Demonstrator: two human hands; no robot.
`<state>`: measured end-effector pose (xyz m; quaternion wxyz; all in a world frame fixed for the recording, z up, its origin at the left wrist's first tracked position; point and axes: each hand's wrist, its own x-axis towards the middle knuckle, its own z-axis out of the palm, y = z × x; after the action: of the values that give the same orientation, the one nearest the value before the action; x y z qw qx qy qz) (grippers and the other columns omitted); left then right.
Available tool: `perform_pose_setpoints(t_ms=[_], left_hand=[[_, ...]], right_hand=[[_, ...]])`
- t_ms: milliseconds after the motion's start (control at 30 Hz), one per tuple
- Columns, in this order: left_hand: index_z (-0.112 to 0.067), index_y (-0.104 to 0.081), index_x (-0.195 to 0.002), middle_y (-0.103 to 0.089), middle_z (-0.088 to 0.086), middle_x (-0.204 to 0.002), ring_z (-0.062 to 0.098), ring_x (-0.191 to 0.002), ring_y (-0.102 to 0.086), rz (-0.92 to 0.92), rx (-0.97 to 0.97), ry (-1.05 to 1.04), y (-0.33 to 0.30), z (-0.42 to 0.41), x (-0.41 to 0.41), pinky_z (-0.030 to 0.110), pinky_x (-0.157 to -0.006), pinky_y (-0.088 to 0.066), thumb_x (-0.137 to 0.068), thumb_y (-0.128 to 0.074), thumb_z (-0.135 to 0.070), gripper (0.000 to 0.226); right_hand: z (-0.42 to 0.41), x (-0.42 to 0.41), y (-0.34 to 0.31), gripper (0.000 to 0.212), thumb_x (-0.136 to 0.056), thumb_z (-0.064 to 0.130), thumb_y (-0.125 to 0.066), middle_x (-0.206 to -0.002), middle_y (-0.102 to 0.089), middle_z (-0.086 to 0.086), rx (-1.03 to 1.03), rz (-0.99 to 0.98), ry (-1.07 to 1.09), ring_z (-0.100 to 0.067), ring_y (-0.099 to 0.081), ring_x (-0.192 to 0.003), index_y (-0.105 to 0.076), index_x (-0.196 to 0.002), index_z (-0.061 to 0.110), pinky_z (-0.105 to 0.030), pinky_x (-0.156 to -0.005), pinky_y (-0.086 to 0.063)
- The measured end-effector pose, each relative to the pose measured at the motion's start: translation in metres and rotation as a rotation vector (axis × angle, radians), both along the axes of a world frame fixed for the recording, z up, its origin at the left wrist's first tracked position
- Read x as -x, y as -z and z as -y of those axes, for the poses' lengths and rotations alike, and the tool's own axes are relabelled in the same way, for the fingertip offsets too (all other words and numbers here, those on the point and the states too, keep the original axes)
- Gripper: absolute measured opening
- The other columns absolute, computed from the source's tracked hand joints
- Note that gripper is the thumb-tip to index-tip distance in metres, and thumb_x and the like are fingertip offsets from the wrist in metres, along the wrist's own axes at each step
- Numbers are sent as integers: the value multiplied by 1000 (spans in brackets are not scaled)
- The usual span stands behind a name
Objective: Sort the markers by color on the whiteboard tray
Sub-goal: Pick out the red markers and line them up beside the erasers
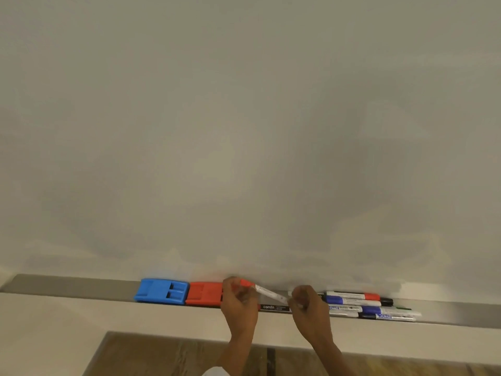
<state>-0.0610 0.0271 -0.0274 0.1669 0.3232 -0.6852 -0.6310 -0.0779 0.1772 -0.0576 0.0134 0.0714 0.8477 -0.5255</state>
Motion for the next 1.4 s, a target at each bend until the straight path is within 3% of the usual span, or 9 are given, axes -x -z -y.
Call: perform_pose_setpoints(t_ms=[133,300,467,567,733,1067,1233,1300,1400], left_hand=[[-29,-55,-85,-72,0,-79,23,-76,-72,89,-113,-87,14,-9,2,43,-78,-59,-77,-74,-4,32],[-18,-59,-99,-71,4,-76,20,-69,-72,123,-128,-51,15,-15,1,43,-77,-60,-79,-72,0,31],[-25,-53,-108,-71,3,-74,21,-54,-71,249,-55,83,21,-10,-4,35,-53,-60,-81,-68,-3,38],[-26,-55,-108,-73,5,-77,20,-52,-70,308,19,137,26,-7,-9,29,-48,-57,-83,-70,-15,31],[-19,-59,-110,-73,2,-80,21,-60,-71,388,59,187,32,-7,-11,36,-60,-63,-78,-75,-18,36],[-19,-58,-101,-72,-3,-72,21,-67,-71,467,109,226,46,-4,-11,44,-78,-60,-69,-77,-23,37],[-24,-53,-102,-68,-6,-72,20,-74,-67,379,233,213,24,-15,-8,32,-73,-53,-74,-75,-28,36],[-22,-57,-96,-66,-6,-72,16,-72,-65,341,276,268,13,-27,-4,27,-65,-49,-74,-77,-24,30],[-20,-59,-86,-65,-6,-76,14,-72,-64,276,283,426,2,-57,5,18,-61,-48,-72,-78,-15,23]], right_hand=[[2,-3,1,21,-81,11,-71,-87,-69,4,16,38,5,-9,-67,-81,-57,-94,22,0,-58,-46],[1,-5,5,23,-81,9,-68,-92,-68,1,29,101,70,-13,-64,-83,-59,-102,16,-3,-57,-43],[3,-11,5,32,-77,1,-70,-94,-70,-2,10,108,69,-17,-67,-85,-57,-94,25,-5,-62,-47],[7,-12,5,35,-77,3,-72,-97,-68,-1,-50,115,34,-15,-64,-84,-55,-100,22,-13,-73,-49],[12,-12,8,39,-79,15,-73,-106,-69,0,-201,130,-4,-13,-63,-90,-53,-112,23,-24,-81,-55],[17,-14,5,58,-77,28,-72,-116,-61,4,-344,230,-99,-12,-56,-109,-43,-127,28,-23,-86,-52],[6,-15,-5,46,-74,27,-74,-99,-64,8,-271,121,-20,-10,-59,-93,-49,-112,33,-16,-75,-48],[-9,-12,-13,38,-74,22,-76,-89,-61,10,-211,72,77,-9,-59,-80,-53,-103,30,-14,-70,-45],[-44,-8,-21,34,-75,14,-77,-91,-63,6,-121,38,304,-11,-59,-82,-60,-103,19,-17,-72,-44]])
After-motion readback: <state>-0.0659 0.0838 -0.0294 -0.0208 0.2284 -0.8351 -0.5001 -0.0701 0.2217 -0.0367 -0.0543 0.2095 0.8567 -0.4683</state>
